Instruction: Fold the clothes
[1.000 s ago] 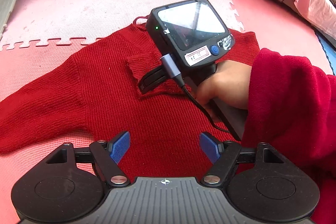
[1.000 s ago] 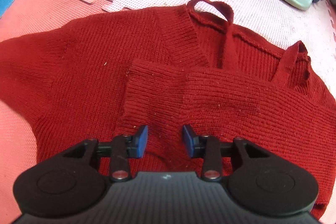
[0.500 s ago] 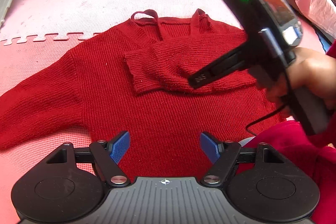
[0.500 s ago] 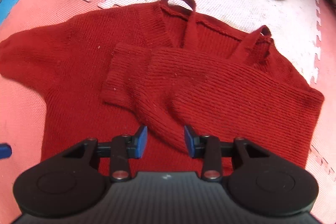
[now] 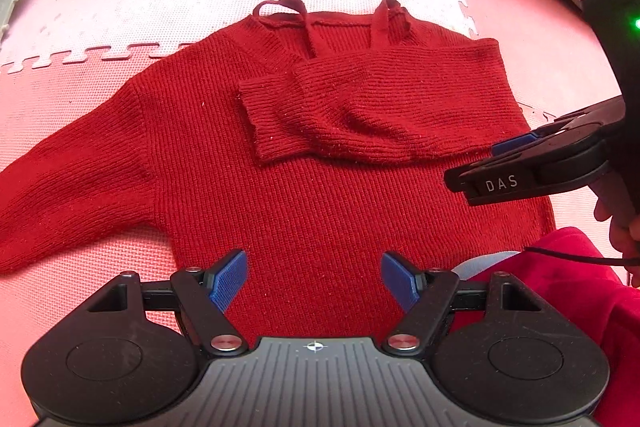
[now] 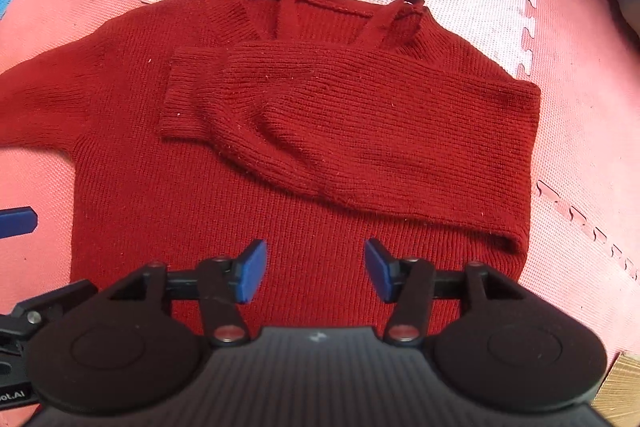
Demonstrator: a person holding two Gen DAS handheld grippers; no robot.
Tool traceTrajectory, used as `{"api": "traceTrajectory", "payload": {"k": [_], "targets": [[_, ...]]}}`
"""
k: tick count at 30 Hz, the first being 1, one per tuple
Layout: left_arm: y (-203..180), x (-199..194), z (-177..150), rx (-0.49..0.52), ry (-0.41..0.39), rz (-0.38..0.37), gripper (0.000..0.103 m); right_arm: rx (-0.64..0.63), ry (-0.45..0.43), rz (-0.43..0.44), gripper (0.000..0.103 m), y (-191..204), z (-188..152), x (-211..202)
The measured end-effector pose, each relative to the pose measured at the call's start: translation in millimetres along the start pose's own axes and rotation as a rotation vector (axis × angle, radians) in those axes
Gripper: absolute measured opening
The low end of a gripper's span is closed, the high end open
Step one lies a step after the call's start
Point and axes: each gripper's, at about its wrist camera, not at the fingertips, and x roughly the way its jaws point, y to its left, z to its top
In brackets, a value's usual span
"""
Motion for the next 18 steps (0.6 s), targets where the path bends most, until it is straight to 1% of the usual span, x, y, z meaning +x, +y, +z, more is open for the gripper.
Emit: {"api": "traceTrajectory", "payload": {"k": [5,10,15,18], "targets": [[5.0,1.2,0.1,-0.023,0.009,0.002,0.076,-0.005,-0.004,0.0,0.055,0.0,1.8,0.1],[4.9,0.6,2.3,-0.019,0.006,-0.003,0.076,-0.007,-0.009,-0.004,0.055,0.0,2.7,-0.5],[-0.6,1.5,3.4,0.015,0.017,-0.006,0.076,-0.013,-0.008,0.001,0.056,0.4,3.0,0.3],[-4.1,5.4,7.1,0.046,0.047,-0.004,0.076,-0.013,-0.012,0.007,0.056,-0.8,3.3,2.6]]}}
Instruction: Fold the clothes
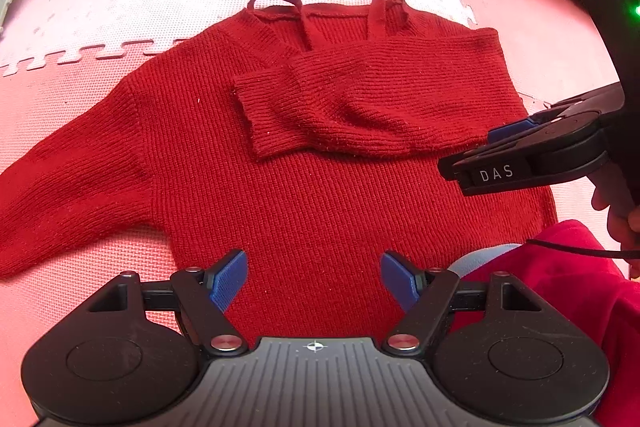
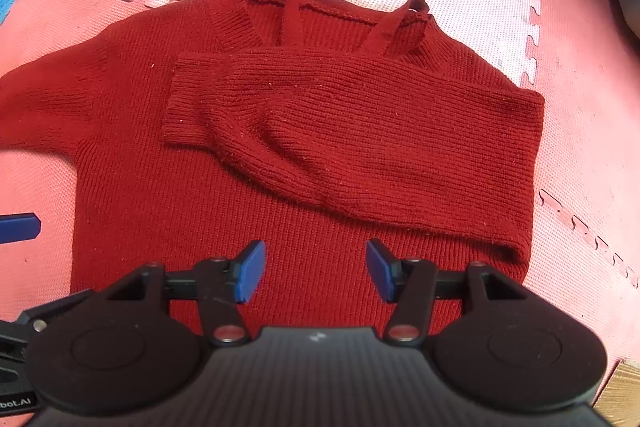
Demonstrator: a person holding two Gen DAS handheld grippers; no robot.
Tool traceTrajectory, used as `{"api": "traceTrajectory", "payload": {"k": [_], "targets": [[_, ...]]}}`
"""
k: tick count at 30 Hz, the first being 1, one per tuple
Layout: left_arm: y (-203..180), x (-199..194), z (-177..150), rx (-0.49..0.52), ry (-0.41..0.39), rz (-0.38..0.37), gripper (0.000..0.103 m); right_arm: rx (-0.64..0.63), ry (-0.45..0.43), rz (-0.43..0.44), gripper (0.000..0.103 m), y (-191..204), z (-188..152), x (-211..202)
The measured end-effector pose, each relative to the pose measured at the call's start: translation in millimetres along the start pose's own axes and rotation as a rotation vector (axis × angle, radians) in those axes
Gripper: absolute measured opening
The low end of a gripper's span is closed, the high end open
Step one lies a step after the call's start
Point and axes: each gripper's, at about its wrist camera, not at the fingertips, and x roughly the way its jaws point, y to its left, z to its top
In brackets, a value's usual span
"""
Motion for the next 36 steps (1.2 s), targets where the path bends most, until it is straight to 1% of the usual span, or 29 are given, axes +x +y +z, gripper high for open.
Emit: {"api": "traceTrajectory", "payload": {"k": [4,9,16,19,21,22,23,24,25,26,28,31,33,34,36], "targets": [[-6,0,9,0.067,0.004,0.012,0.076,-0.012,-0.008,-0.009,0.057,-5,1,6],[-10,2,19,0.109,-0.003,0.011,0.076,0.001,0.005,0.007,0.057,-13,1,16],[-12,6,23,0.116,0.0,0.003,0.076,-0.028,-0.007,0.025,0.063,-13,2,25],[-9,10,19,0.105,0.007,0.0,0.076,-0.072,-0.079,0.023,0.064,-16,5,30],[-6,13,17,0.093,0.013,-0.001,0.076,-0.115,-0.135,0.025,0.063,-19,7,36],[-4,14,16,0.087,0.015,-0.001,0.076,-0.139,-0.157,0.045,0.057,-21,8,40],[-2,15,15,0.08,0.017,-0.002,0.076,-0.152,-0.167,0.077,0.04,-22,10,43],[-1,16,14,0.074,0.019,-0.003,0.076,-0.151,-0.169,0.114,0.03,-23,12,46],[1,17,13,0.068,0.02,-0.004,0.076,-0.14,-0.172,0.148,0.015,-23,14,49],[2,18,12,0.063,0.021,-0.005,0.076,-0.132,-0.172,0.167,0.01,-23,16,52],[5,20,10,0.053,0.025,-0.005,0.076,-0.133,-0.174,0.151,0.009,-17,19,59],[6,22,10,0.043,0.02,-0.014,0.076,-0.112,-0.199,0.117,0.009,-9,22,68],[7,23,10,0.039,0.019,-0.018,0.076,-0.101,-0.178,0.093,0.009,-3,24,80],[7,23,9,0.038,0.018,-0.02,0.076,-0.082,-0.155,0.105,0.01,-1,24,86],[8,25,8,0.034,0.021,-0.024,0.076,-0.066,-0.143,0.144,0.01,7,25,88]]}}
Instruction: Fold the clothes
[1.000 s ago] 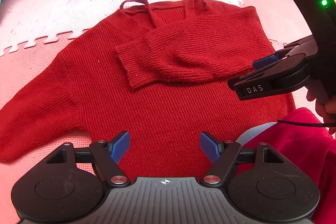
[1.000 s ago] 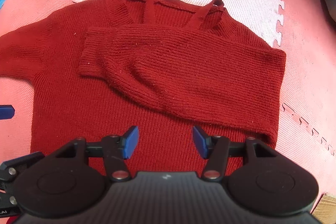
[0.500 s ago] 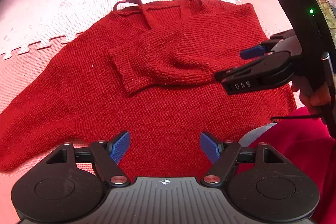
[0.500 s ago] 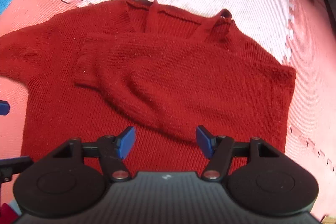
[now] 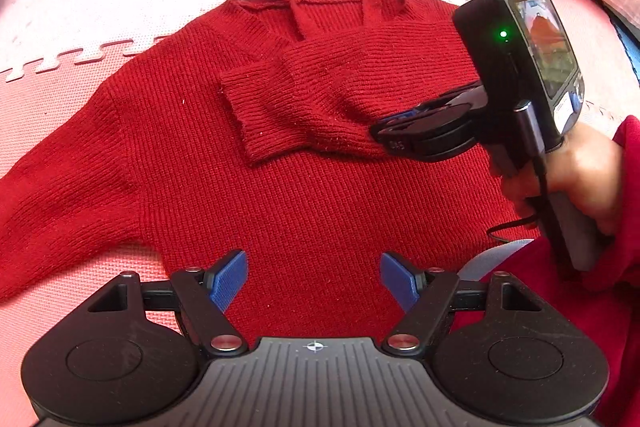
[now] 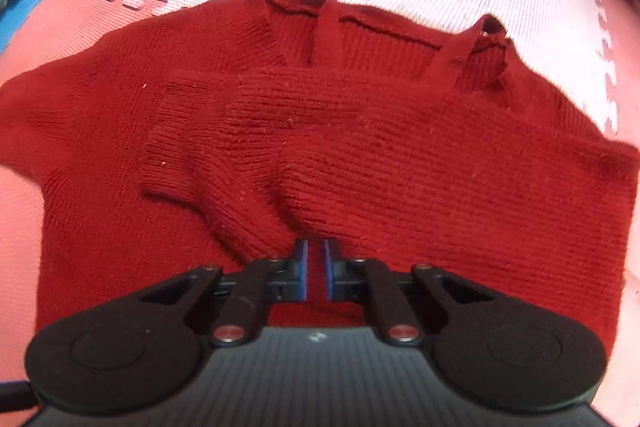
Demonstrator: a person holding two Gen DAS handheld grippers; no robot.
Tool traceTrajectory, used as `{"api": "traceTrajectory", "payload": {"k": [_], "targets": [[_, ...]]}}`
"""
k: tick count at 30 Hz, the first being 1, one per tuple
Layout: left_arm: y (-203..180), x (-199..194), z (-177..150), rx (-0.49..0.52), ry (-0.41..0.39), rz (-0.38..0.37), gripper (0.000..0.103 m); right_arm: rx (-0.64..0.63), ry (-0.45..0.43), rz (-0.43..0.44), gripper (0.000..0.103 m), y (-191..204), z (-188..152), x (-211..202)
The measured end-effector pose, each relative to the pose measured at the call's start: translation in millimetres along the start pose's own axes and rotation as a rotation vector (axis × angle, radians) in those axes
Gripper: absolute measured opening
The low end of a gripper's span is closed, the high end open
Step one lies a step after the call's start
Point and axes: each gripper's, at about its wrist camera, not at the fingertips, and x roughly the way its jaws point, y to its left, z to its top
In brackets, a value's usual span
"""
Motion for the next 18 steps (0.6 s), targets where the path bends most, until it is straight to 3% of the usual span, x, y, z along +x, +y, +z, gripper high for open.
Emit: {"api": "traceTrajectory", "payload": {"k": [4,9,13,18], "targets": [[2,3,-2,-0.008,0.004,-0.008,0.076,-0.082,0.002,0.038,0.009,23,2,-1],[6,5,-4,-0.024,0.0,-0.007,0.076,-0.097,0.0,0.09,0.009,29,6,0],[6,3,-5,-0.034,-0.004,-0.007,0.076,-0.174,0.002,0.075,0.014,45,9,0],[8,3,-8,-0.044,-0.002,-0.004,0.076,-0.148,-0.082,0.091,0.014,42,18,-16]]}}
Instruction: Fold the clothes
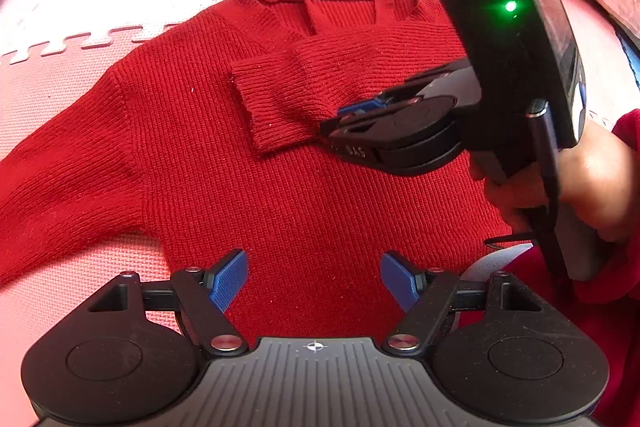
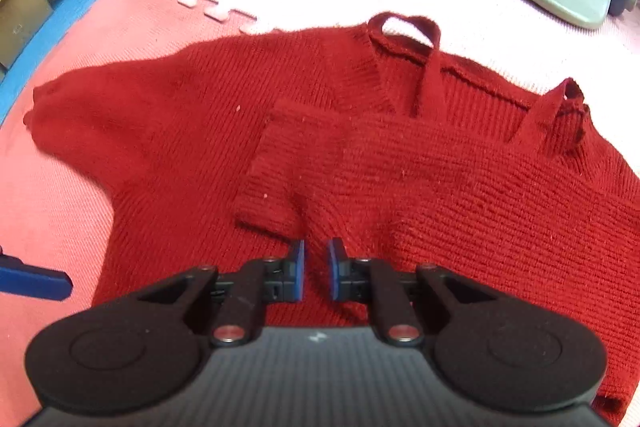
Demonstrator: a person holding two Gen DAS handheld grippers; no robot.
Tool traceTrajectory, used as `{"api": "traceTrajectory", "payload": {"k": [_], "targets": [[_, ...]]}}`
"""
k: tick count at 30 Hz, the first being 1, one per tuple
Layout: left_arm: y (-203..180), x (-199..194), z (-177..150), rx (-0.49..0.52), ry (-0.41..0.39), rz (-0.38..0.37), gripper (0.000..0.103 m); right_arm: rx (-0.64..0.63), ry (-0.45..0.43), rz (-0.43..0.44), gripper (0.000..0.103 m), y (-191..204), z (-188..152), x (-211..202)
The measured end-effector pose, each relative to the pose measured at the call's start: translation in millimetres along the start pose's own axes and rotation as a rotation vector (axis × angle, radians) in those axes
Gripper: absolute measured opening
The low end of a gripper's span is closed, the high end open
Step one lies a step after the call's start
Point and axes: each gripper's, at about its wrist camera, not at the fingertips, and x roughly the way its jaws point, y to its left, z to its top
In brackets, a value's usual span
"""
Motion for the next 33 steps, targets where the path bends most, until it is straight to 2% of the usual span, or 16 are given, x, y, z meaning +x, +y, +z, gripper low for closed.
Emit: {"api": "traceTrajectory", "payload": {"k": [3,5,9,13,15,18,21,24,26,30,33], "targets": [[2,-1,-1,-0.007,-0.002,-0.002,0.076,-0.085,-0.007,0.048,0.014,12,3,5],[4,-2,0,-0.006,-0.004,-0.001,0.076,-0.105,0.001,0.043,0.014,15,4,14],[5,-1,-2,-0.006,-0.002,-0.004,0.076,-0.075,0.017,0.028,0.013,12,5,33],[5,1,-3,-0.007,0.007,-0.01,0.076,-0.059,-0.02,0.045,0.014,12,1,39],[4,2,-3,-0.003,0.009,-0.013,0.076,-0.04,-0.022,0.077,0.012,11,1,38],[3,3,-2,0.0,0.012,-0.014,0.076,-0.018,0.028,0.186,0.001,14,2,42],[3,1,-2,0.002,0.015,-0.006,0.076,-0.043,0.042,0.189,0.001,26,-2,49],[6,-3,-2,-0.003,0.01,-0.006,0.076,-0.031,0.023,0.195,0.001,25,-2,38],[8,-4,-2,-0.007,0.013,-0.001,0.076,-0.014,0.011,0.167,0.002,17,-2,24],[9,-2,-1,-0.023,0.014,-0.004,0.076,0.018,-0.009,0.034,0.003,-14,-8,2],[4,-1,1,-0.015,0.01,-0.013,0.076,0.07,0.005,-0.035,0.003,-41,-16,7]]}}
